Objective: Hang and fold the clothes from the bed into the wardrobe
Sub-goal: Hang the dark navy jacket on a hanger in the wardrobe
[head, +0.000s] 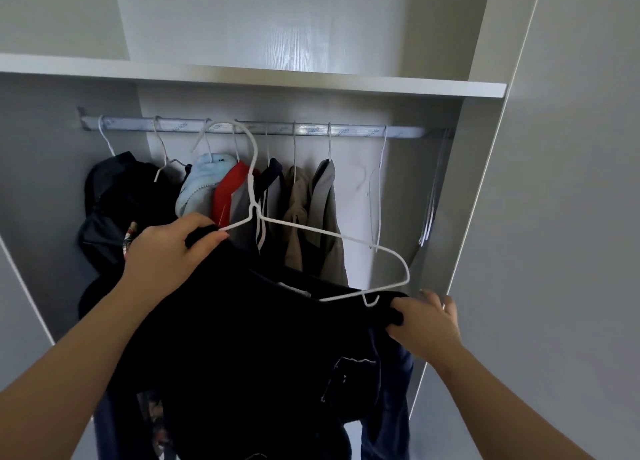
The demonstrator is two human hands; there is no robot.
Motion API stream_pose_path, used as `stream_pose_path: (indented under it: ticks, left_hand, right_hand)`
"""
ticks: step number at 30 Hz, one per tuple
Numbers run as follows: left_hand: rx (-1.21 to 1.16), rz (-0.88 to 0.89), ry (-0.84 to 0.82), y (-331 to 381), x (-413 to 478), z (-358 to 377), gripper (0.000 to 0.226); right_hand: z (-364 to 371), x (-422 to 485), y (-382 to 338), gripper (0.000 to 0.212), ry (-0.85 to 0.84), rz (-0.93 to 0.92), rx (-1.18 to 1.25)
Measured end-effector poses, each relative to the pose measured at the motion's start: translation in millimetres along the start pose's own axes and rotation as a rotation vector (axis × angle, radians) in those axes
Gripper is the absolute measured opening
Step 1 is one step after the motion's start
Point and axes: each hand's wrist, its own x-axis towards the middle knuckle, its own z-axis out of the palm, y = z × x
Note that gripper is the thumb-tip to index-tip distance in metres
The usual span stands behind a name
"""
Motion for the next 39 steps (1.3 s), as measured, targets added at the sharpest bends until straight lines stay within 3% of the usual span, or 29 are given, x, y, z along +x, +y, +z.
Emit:
stream_pose_path:
  ticks: [4, 10, 17, 22, 24, 26, 28, 31, 34, 39]
  left_hand:
    - [-0.059, -0.04, -0.025, -0.5, -0.9, 0.6, 0.021]
    - [0.095, 0.168, -0.118, -9.6, -5.4, 3.2, 0.057]
    - [0.086, 0.157, -0.137, 16.4, -15.7, 20.9, 0.043]
    - [-0.029, 0.082, -0.196, 30.2, -19.5, 28.5, 0.053]
    - [-0.121, -0.017, -0.209, 31.4, -15.6, 23.4, 0.047]
    - [-0.175, -0.071, -0.186, 33.3, -12.3, 18.3, 0.042]
    - [-0.17, -0.049, -0.16, 36.7, -10.5, 19.0, 0.053]
    - [-0.188, 0.022, -0.23, 46.0, -11.2, 29.6, 0.057]
    - [-0.167, 0.093, -0.335, 45.9, -12.6, 36.1, 0.065]
    - [-0.238, 0.031, -0.363, 21.1, -4.5, 25.6, 0.034]
  right_hand:
    - [-0.5, -2.0, 1.0, 0.002, 0.021, 0.004, -0.022]
    - [-4.1, 0.6, 2.8, 0.008, 0.052, -0.02, -0.05]
    - [-14.7, -1.1, -32.8, 0.021, 0.219, -0.09, 0.726]
    - [-28.5, -5.7, -56.2, 0.032, 0.215, -0.346, 0.858]
    - [-28.9, -2.2, -47.5, 0.044, 0.264, -0.287, 0.74]
    - [-30.5, -0.9, -39.7, 0.061, 0.226, -0.086, 0.598]
    - [-31.0, -0.3, -39.4, 0.051, 0.183, -0.002, 0.565]
    - [-32.5, -4.1, -48.7, 0.022, 0.227, -0.026, 0.518]
    - [-36.5, -3.3, -42.9, 0.022, 0.32, -0.027, 0.544]
    - [-36.2, -4.2, -22.6, 0.024, 0.368, 0.109, 0.743]
